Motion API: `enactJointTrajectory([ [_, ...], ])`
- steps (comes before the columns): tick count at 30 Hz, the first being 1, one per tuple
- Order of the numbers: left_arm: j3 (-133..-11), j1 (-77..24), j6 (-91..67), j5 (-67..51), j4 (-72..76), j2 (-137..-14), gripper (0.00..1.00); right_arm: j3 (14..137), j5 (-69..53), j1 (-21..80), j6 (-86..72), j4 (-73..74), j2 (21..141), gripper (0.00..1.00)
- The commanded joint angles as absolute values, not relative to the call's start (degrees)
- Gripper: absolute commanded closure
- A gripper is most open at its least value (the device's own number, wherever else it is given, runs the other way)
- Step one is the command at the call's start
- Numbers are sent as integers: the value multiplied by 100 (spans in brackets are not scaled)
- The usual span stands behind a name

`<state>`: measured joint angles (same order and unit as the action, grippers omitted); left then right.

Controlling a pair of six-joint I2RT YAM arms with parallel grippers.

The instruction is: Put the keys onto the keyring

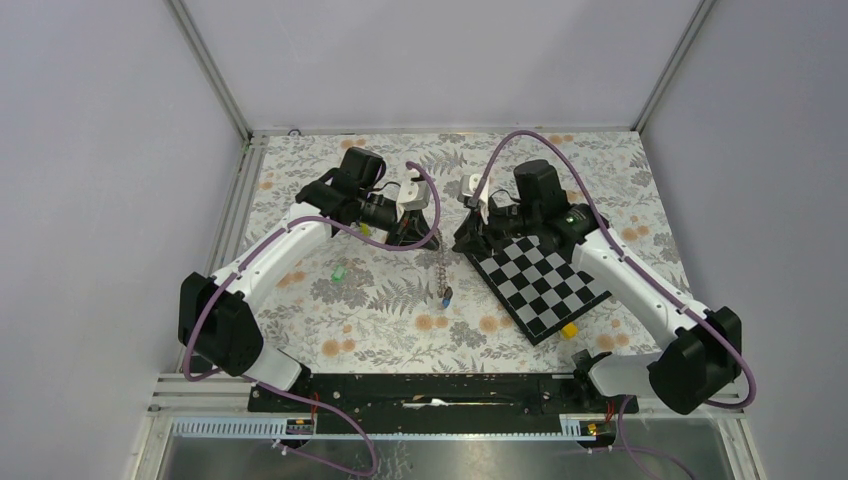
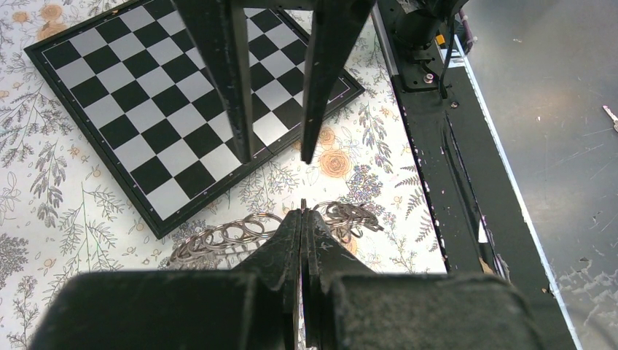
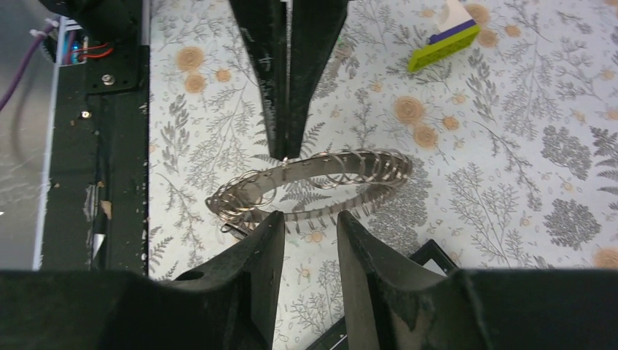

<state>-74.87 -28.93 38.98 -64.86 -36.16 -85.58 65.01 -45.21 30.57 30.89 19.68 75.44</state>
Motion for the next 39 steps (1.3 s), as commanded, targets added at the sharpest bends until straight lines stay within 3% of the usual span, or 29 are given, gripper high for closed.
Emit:
enactJointTrajectory([
  [1,-7814,-2918,3861,-6621,-3428,-8498,100,6659,-5205,3032,3210,2212,7411,59],
  [8,-7582,-2926,3143,-6624,-2624,-8424,100,6487,-5400,3041,2575,1544,7589,61],
  [18,-7589,-2944,3052,-6635,-2584,-8446,100,6460,-5217,3129,2419,1295,7788,67],
  [23,-7576,-2952,3041,-6639,-2585,-8468,100,6442,-5107,3126,2371,1199,7811,77],
  [29,-7553,-2952,3050,-6644,-2584,-8464,100,6423,-5064,3124,2274,1076,7768,100],
  [32,-7545,-2933,2972,-6714,-2542,-8464,100,6444,-5018,3129,2128,1012,7714,100],
  [33,-7552,-2896,2907,-6769,-2490,-8458,98,6477,-5000,3128,2059,1001,7696,100],
  [37,-7479,-2583,2171,-7279,-1787,-8398,62,6748,-4988,3069,1640,963,7630,100],
  [39,-7232,-2415,1361,-7518,-897,-8277,55,6911,-5106,3029,1415,942,7619,100],
])
